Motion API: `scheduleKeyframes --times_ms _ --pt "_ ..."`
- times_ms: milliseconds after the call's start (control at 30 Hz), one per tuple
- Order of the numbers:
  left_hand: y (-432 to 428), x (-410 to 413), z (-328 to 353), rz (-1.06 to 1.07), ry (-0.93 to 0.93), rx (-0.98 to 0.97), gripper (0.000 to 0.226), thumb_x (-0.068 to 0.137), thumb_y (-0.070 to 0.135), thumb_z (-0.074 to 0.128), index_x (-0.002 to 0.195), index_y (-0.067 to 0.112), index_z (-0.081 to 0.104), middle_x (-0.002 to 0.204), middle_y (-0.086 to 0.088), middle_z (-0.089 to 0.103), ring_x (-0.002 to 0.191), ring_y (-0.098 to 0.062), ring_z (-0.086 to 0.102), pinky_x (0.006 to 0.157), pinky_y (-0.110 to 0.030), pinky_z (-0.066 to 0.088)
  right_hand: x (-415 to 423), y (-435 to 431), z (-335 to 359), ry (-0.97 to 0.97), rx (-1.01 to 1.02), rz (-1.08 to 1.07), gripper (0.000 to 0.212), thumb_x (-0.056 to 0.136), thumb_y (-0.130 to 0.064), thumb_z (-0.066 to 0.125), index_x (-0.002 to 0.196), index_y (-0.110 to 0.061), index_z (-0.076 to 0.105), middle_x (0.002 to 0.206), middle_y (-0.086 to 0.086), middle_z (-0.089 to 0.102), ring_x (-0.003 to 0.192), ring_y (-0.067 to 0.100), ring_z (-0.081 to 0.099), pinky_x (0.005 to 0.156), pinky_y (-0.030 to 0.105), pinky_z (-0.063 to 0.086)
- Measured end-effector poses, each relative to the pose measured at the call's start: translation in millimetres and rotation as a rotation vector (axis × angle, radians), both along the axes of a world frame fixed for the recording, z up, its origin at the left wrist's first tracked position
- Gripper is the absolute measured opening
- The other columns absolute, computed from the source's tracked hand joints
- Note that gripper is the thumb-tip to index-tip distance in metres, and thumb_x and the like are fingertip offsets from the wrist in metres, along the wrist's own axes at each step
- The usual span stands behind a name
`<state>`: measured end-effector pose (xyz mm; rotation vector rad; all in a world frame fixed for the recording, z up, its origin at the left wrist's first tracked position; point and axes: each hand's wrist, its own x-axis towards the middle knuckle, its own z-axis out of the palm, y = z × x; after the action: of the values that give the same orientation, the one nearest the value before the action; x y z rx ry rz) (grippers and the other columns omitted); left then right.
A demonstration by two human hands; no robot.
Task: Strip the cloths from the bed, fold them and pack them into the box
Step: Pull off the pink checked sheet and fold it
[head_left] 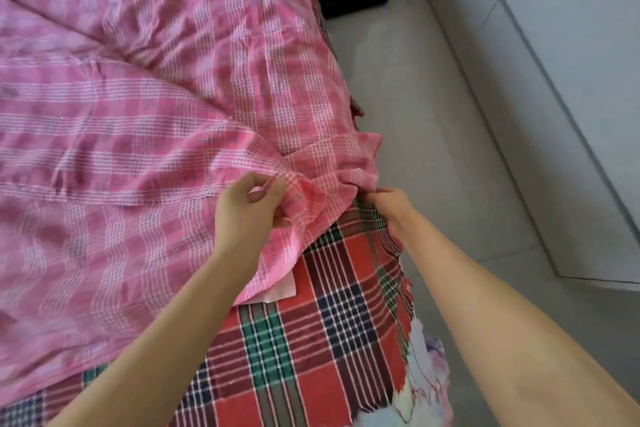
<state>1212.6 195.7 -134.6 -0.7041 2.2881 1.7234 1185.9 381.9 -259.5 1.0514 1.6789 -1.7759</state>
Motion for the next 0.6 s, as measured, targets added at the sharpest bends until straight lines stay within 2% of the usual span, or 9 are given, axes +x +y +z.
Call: scheduleKeyframes --times_ms 67,167,233,300,433,533,600 --pt "-5 2 3 0.004 0.008 0.004 0.007 0.089 0.016 0.063 0.083 0.015 0.064 0.058 0.005 0.067 0.055 -0.006 0.064 0.053 -0.02 0.053 0 -1 -2 0.07 0.051 -0.149 0.022 0.083 -0.002 0.065 0.104 0.006 0.065 0.093 0.016 0.067 0.082 0.025 0.062 0.078 0.038 0.053" --pt "-15 6 15 0.06 0.028 0.031 0.004 0.088 0.016 0.064 0.085 0.015 0.065 0.059 0.006 0.067 0.055 -0.005 0.063 0.054 -0.019 0.054 5 9 20 0.252 0.208 -0.297 0.004 0.087 -0.009 0.061 0.086 -0.005 0.061 0.073 0.002 0.055 0.064 0.007 0.048 0.059 0.023 0.039" --pt "-25 9 26 0.102 0.053 0.037 0.004 0.088 0.015 0.064 0.084 0.016 0.064 0.06 0.006 0.068 0.056 -0.006 0.064 0.054 -0.018 0.054 10 22 45 0.4 0.321 -0.309 0.016 0.086 -0.006 0.058 0.074 -0.013 0.05 0.064 -0.003 0.043 0.049 -0.002 0.036 0.048 0.017 0.03" --pt "-36 13 38 0.147 0.078 0.042 0.006 0.088 0.014 0.064 0.082 0.017 0.064 0.061 0.007 0.068 0.058 -0.008 0.064 0.054 -0.019 0.053 15 32 78 0.558 0.384 -0.256 0.019 0.084 0.001 0.056 0.074 -0.013 0.048 0.063 -0.004 0.04 0.045 -0.003 0.035 0.046 0.013 0.028" --pt "-58 19 68 0.229 0.118 0.069 0.006 0.089 0.016 0.064 0.083 0.015 0.064 0.065 0.006 0.068 0.062 -0.009 0.065 0.058 -0.021 0.056 23 32 156 0.812 0.504 -0.015 0.034 0.083 0.006 0.053 0.065 -0.019 0.039 0.069 -0.003 0.045 0.059 -0.001 0.038 0.056 0.013 0.031" --pt "-73 26 99 0.285 0.175 0.083 0.008 0.089 0.016 0.064 0.081 0.016 0.064 0.069 0.002 0.067 0.062 -0.01 0.065 0.058 -0.02 0.056 28 13 207 0.889 0.607 0.13 0.033 0.087 0.004 0.049 0.068 -0.017 0.033 0.063 -0.003 0.032 0.052 0.002 0.03 0.049 0.016 0.028" --pt "-81 32 117 0.286 0.211 0.087 0.008 0.089 0.016 0.064 0.081 0.016 0.063 0.068 0.002 0.067 0.059 -0.008 0.063 0.054 -0.018 0.054 36 -3 228 0.82 0.632 0.155 0.018 0.091 0.0 0.048 0.079 -0.012 0.04 0.066 -0.005 0.035 0.052 0.002 0.035 0.048 0.013 0.031"
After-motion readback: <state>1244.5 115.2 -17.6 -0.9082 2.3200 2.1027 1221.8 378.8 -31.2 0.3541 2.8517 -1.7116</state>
